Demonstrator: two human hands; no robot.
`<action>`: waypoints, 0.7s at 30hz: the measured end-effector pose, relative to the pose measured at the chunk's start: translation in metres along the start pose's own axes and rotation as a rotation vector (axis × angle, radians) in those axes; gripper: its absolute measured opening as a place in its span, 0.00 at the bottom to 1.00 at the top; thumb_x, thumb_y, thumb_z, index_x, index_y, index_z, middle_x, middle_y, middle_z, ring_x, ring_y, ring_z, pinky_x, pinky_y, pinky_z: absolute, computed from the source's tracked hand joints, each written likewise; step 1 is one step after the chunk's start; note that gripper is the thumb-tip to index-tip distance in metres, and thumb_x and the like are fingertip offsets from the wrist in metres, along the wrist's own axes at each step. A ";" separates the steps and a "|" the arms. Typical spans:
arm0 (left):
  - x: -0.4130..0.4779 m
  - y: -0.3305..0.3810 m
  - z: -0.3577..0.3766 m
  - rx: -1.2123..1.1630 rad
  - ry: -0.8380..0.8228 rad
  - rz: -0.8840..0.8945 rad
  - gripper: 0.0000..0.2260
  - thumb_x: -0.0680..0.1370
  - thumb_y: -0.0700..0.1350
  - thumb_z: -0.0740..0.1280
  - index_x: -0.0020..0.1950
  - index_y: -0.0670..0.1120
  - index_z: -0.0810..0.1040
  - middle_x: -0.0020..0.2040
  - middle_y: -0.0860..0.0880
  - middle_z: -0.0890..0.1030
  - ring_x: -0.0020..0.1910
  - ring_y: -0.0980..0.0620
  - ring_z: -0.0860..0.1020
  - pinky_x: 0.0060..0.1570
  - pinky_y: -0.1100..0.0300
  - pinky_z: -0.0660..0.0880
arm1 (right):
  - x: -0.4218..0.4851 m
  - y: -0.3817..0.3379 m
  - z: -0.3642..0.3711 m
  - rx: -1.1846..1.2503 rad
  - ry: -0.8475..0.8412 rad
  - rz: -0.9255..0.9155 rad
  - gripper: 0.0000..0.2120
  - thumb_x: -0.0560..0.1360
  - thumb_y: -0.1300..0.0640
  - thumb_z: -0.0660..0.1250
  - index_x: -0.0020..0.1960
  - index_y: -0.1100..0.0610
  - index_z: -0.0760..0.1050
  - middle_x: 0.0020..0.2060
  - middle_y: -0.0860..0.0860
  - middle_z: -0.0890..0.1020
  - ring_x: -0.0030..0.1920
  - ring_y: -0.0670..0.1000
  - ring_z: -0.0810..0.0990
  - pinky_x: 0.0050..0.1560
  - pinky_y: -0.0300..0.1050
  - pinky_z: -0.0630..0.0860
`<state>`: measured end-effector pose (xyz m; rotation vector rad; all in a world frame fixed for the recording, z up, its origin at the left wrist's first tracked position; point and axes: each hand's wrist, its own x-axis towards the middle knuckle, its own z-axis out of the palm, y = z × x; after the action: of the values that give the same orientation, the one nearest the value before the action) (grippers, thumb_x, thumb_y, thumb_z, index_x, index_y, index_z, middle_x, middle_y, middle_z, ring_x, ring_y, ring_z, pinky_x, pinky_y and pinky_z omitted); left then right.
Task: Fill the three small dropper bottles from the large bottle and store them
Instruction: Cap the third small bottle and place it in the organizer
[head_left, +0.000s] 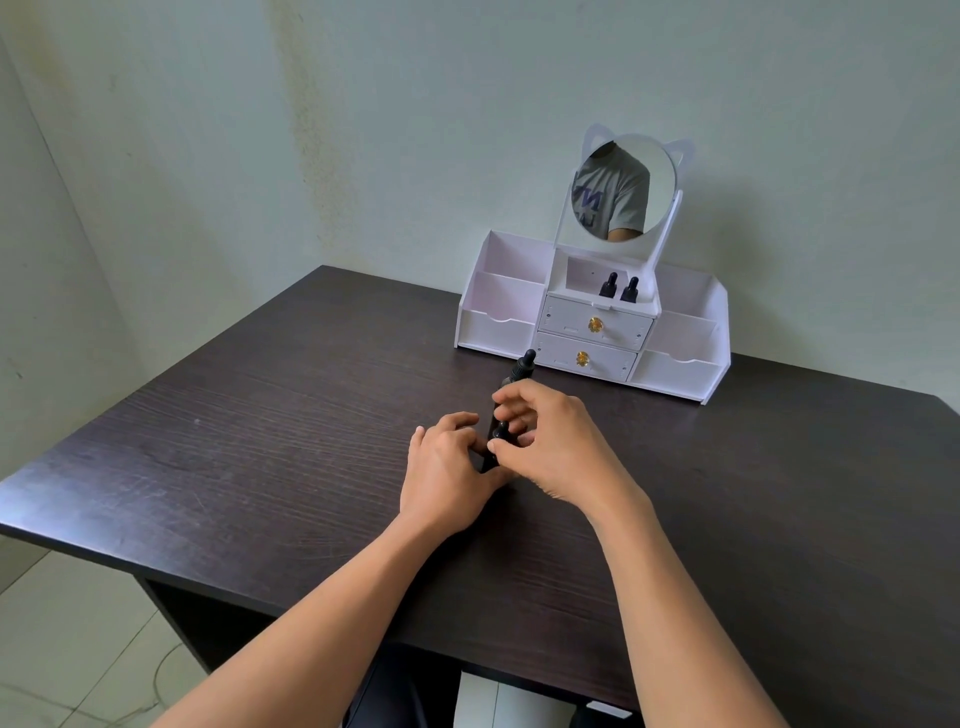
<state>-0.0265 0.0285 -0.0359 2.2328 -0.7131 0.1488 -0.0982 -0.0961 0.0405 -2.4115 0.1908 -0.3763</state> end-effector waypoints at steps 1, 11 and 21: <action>0.000 0.000 0.000 -0.003 -0.001 -0.001 0.12 0.70 0.58 0.75 0.41 0.51 0.78 0.69 0.51 0.74 0.66 0.54 0.73 0.74 0.46 0.55 | 0.000 0.000 0.001 -0.006 -0.015 0.000 0.23 0.70 0.56 0.76 0.63 0.47 0.76 0.51 0.42 0.82 0.49 0.41 0.80 0.54 0.45 0.81; 0.001 -0.002 0.002 -0.009 0.004 -0.012 0.14 0.70 0.60 0.74 0.47 0.51 0.82 0.70 0.52 0.73 0.67 0.55 0.71 0.75 0.48 0.53 | -0.003 0.002 -0.006 -0.107 0.012 0.042 0.27 0.67 0.50 0.79 0.63 0.46 0.74 0.40 0.43 0.82 0.39 0.41 0.80 0.47 0.44 0.81; 0.001 -0.003 0.003 -0.013 0.003 -0.011 0.13 0.69 0.56 0.76 0.47 0.49 0.83 0.69 0.51 0.74 0.67 0.55 0.72 0.74 0.48 0.52 | -0.004 0.000 0.003 -0.081 -0.053 0.016 0.25 0.72 0.58 0.73 0.67 0.46 0.74 0.51 0.43 0.81 0.49 0.41 0.80 0.54 0.42 0.79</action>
<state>-0.0243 0.0278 -0.0395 2.2234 -0.6981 0.1421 -0.1008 -0.0936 0.0376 -2.4955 0.2059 -0.3022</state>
